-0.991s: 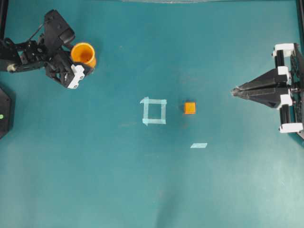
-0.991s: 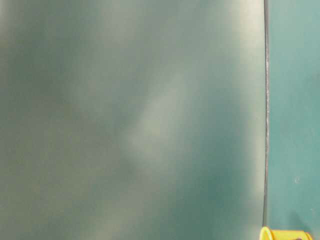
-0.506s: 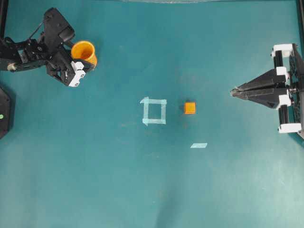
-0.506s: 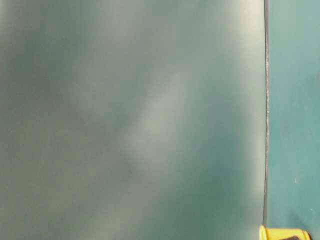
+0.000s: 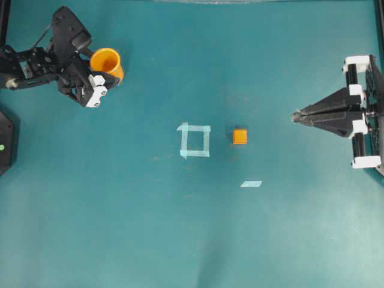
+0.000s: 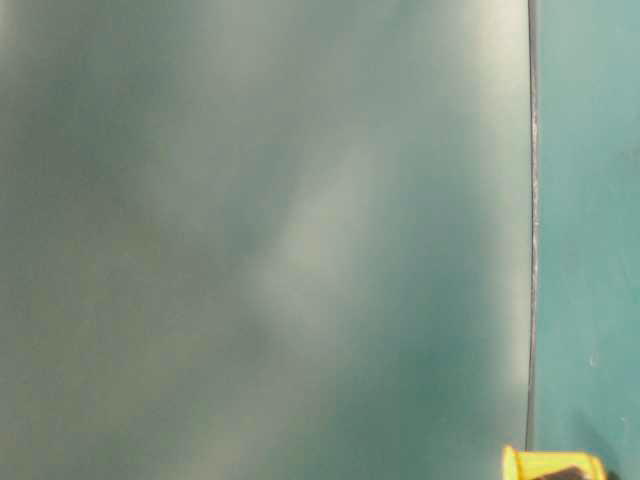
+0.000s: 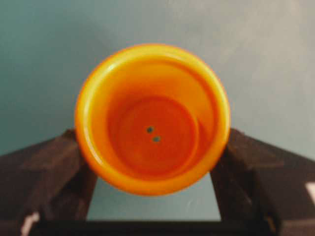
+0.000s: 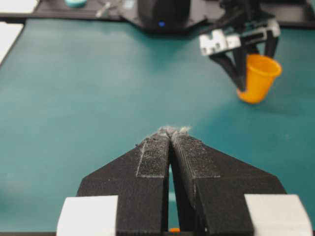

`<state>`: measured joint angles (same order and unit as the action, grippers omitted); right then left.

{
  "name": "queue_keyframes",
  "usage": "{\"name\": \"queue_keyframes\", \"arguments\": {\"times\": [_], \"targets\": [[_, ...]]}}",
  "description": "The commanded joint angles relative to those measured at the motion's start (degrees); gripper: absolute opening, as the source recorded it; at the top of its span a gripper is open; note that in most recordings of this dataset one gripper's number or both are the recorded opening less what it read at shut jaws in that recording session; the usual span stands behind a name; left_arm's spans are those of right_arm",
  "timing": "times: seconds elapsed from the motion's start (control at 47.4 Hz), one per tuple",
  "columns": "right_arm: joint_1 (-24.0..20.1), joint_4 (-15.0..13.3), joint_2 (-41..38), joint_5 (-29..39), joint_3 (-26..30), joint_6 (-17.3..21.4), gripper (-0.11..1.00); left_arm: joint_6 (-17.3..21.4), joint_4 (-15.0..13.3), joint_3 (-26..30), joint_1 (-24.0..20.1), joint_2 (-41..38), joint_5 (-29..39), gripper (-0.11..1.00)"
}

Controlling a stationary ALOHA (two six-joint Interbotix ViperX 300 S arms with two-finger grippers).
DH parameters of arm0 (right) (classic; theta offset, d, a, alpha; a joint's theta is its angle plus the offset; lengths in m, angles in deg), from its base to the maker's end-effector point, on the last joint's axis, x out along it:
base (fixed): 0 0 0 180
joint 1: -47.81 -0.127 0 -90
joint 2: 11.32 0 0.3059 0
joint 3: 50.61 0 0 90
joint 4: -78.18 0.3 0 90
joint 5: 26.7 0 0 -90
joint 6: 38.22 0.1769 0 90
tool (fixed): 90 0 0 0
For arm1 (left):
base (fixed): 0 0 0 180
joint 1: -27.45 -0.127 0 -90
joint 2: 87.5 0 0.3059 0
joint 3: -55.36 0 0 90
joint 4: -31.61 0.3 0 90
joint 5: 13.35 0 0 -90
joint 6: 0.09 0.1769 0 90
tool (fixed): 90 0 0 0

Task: Lift the orange cup with left arm.
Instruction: 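Raise the left gripper, lifting the orange cup off the table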

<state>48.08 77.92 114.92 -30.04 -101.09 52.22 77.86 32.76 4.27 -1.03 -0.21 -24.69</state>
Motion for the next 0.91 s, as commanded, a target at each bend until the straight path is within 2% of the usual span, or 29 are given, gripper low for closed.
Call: {"name": "queue_keyframes", "arguments": {"times": [0.0, 0.169, 0.422, 0.548, 0.886], "targets": [[-0.18, 0.18, -0.09, -0.18, 1.23, 0.09, 0.00, 0.00, 0.09, 0.53, -0.18, 3.08, 0.35, 0.65], [-0.09, 0.09, 0.00, -0.18, 1.41, 0.09, 0.00, 0.18, 0.00, 0.88, -0.18, 6.42, 3.43, 0.65], [-0.09, 0.09, 0.09, -0.18, 1.49, 0.00, 0.00, 0.44, 0.18, 3.60, -0.18, 11.51, 14.77, 0.65], [-0.09, 0.18, 0.09, -0.18, 1.58, 0.00, 0.00, 2.64, 0.18, 5.36, -0.18, 14.24, 19.78, 0.65], [-0.09, 0.18, 0.18, -0.18, 1.67, 0.00, 0.00, 6.77, 0.18, 7.03, -0.18, 19.95, 22.76, 0.65]]}}
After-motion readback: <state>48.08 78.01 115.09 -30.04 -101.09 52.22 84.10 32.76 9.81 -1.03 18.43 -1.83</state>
